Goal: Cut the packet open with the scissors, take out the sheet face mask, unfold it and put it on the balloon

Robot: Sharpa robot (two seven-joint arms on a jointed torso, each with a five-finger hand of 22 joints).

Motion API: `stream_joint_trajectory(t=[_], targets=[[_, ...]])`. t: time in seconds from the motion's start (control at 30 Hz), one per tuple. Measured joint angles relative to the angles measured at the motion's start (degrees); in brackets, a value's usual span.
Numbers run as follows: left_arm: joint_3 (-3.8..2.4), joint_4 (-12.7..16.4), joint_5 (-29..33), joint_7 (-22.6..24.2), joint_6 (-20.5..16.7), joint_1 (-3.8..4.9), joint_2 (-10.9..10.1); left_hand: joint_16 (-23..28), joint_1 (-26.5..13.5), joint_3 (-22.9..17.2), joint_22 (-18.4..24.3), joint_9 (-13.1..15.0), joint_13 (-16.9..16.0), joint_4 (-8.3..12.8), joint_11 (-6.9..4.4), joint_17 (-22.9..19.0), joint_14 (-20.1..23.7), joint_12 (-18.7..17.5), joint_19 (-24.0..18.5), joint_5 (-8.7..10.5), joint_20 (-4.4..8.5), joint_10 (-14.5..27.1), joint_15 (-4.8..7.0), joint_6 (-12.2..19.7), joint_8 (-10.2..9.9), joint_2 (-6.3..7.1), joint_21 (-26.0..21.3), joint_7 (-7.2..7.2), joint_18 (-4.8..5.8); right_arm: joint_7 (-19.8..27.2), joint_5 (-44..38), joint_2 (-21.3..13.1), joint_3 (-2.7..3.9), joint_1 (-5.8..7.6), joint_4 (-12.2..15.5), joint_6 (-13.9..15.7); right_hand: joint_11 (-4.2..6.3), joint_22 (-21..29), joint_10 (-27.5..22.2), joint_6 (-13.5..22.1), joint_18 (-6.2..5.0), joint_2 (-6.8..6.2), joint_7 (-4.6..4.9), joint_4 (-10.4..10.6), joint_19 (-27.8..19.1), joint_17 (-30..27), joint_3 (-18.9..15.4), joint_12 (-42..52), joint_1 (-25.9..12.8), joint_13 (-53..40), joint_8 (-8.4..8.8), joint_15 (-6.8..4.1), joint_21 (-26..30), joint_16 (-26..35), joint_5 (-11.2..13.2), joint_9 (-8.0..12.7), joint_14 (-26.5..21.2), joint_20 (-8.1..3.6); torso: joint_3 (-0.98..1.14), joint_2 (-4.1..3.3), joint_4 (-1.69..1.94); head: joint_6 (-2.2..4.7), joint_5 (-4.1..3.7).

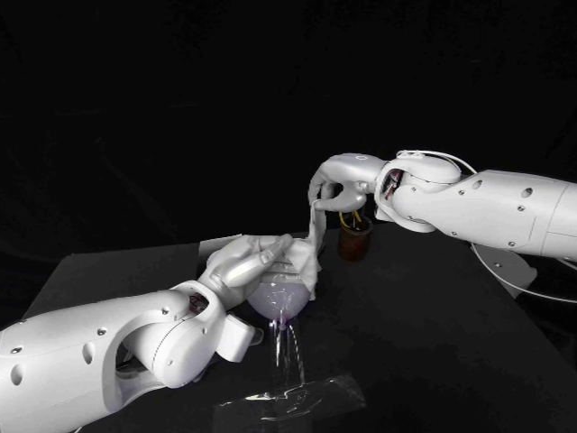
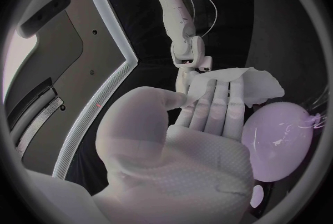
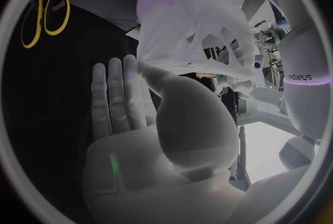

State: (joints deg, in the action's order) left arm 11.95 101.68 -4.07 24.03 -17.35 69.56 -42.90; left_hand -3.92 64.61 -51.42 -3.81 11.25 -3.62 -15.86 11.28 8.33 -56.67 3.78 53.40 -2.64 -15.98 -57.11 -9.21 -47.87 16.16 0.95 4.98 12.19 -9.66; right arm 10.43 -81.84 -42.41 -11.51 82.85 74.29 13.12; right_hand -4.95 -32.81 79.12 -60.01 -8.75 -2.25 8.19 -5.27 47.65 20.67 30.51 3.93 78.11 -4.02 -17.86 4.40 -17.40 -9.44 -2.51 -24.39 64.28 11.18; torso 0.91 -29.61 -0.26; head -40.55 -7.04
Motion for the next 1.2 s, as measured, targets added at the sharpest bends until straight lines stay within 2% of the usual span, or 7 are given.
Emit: stream_joint_trajectory(t=[0.2, 0.37, 0.53, 0.7, 0.77, 0.9, 1.2], targets=[[0.28, -0.20, -2.30, -0.37, -0.14, -0.98, -1.14, 0.00, 6.35, 0.56, -0.07, 0.59, 0.00, 5.13, 0.00, -0.07, 0.28, 0.00, -0.18, 0.00, 0.01, 0.00, -0.12, 0.00, 0.64, 1.88, 0.00, 0.00, 0.00, -0.52, -0.38, 1.51, 0.01, -1.11, -1.41, 1.30, -0.01, 0.00, 0.00, -0.25, 0.06, 0.00, -0.08, 0.00, 0.00, 0.00, 0.00, 0.00, 0.00, 0.00, -0.11, 0.00, 0.00, 0.00, 0.09, -0.01, 0.00, 0.00, -0.07, -0.04, 0.04, -0.91, 0.02], [0.49, -0.21, -4.11, -1.23, -0.13, -1.47, -2.07, 0.00, 10.87, 1.65, -0.20, 1.31, 0.00, 9.23, -0.45, -0.06, 0.28, 0.00, -0.38, 0.00, 0.21, -1.30, -0.12, -0.07, 1.89, 2.68, 0.13, 0.01, 0.01, -0.71, -0.39, 2.71, 0.03, -1.97, -2.12, 2.20, 0.04, 0.01, -0.21, -0.25, -0.56, 0.00, -0.08, 0.00, 0.00, 0.00, 0.00, 0.00, 0.00, 0.00, -0.20, 0.00, 0.00, 0.00, 0.11, -0.01, 0.00, 0.00, -0.07, -0.04, 0.08, -1.69, 0.09], [0.63, -0.21, -5.52, -2.32, -0.19, -1.92, -2.74, 0.00, 13.55, 2.75, -0.45, 1.79, -0.01, 11.54, -0.72, -0.06, 0.28, 0.00, -0.06, 0.00, 0.53, -2.64, -0.13, -1.18, 2.84, 3.02, 0.92, 0.33, 0.01, -0.82, -0.35, 3.71, 0.03, -2.52, -2.59, 3.03, 0.24, -0.05, -0.01, -0.25, -0.56, -0.01, -0.08, 0.06, 0.00, 0.00, -0.07, 0.00, -0.01, 0.00, -0.20, 0.00, 0.00, 0.00, 0.06, -0.03, 0.00, 0.00, -0.07, 0.00, 0.04, -2.03, 0.20], [0.69, -0.28, -6.21, -3.13, -1.00, -2.34, -3.36, -0.77, 14.65, 3.76, -0.88, 1.99, -0.01, 12.55, -1.05, 0.05, -0.68, 0.00, 0.87, 0.00, 1.45, -4.57, 0.80, -2.21, 3.78, 2.61, 2.07, 0.51, 0.02, -0.91, -0.25, 4.72, 0.03, -2.78, -3.01, 3.76, 0.24, -0.07, -0.01, -0.24, -0.56, -0.01, -0.08, -0.10, -0.12, -0.06, 0.10, 0.00, -0.01, 0.00, -0.19, 0.00, -0.14, 0.00, -0.06, -0.05, 0.00, -0.12, -0.04, 0.01, -0.03, -2.24, 0.35], [0.71, -0.41, -6.25, -3.39, -1.51, -2.43, -3.62, -0.77, 15.39, 4.17, -1.00, 2.20, -0.01, 12.96, -1.45, 0.15, -0.92, 0.00, 1.07, 0.00, 1.66, -4.96, 1.02, -2.53, 4.11, 2.97, 2.49, 0.61, 0.02, -0.93, -0.23, 5.18, 0.03, -2.87, -3.19, 4.05, 0.24, -0.12, -0.01, -0.23, -0.55, -0.01, -0.08, -0.10, -0.21, -0.07, 0.10, 0.00, -0.01, 0.00, -0.19, 0.00, -0.22, 0.00, -0.06, -0.06, 0.00, -0.21, -0.03, 0.01, -0.04, -2.30, 0.36], [0.71, -0.58, -6.24, -3.71, -2.45, -2.51, -4.25, -1.12, 16.03, 5.10, -1.30, 2.34, -0.01, 13.89, -1.75, 0.30, -1.61, 0.00, 1.27, 0.00, 1.86, -5.88, 1.31, -3.00, 4.76, 3.08, 3.13, 0.52, 0.03, -0.95, -0.22, 6.25, 0.03, -3.05, -3.68, 4.46, 0.24, -0.19, -0.01, -0.22, -0.54, -0.01, -0.07, -0.10, -0.21, -0.07, 0.10, 0.00, -0.01, 0.00, -0.17, 0.00, -0.22, 0.22, -0.06, -0.05, 0.00, -0.21, -0.03, -0.03, -0.09, -2.48, 0.52], [0.72, -0.70, -5.54, -3.98, -3.98, -2.59, -6.08, -1.44, 16.32, 6.30, -1.62, 2.64, -0.01, 13.96, -1.77, 0.44, -2.12, 0.00, 1.48, -0.01, 2.06, -6.71, 1.42, -3.43, 5.27, 3.34, 3.90, 0.55, 0.03, -0.94, -0.40, 8.81, 0.03, -3.47, -5.18, 4.74, 0.23, -0.33, 0.00, -0.15, -0.52, -0.01, -0.01, -0.10, -0.21, -0.07, 0.09, 0.00, -0.01, 0.00, -0.01, 0.00, -0.22, 0.22, -0.05, -0.04, 0.00, -0.21, -0.10, -0.10, -0.03, -2.83, 0.66]])
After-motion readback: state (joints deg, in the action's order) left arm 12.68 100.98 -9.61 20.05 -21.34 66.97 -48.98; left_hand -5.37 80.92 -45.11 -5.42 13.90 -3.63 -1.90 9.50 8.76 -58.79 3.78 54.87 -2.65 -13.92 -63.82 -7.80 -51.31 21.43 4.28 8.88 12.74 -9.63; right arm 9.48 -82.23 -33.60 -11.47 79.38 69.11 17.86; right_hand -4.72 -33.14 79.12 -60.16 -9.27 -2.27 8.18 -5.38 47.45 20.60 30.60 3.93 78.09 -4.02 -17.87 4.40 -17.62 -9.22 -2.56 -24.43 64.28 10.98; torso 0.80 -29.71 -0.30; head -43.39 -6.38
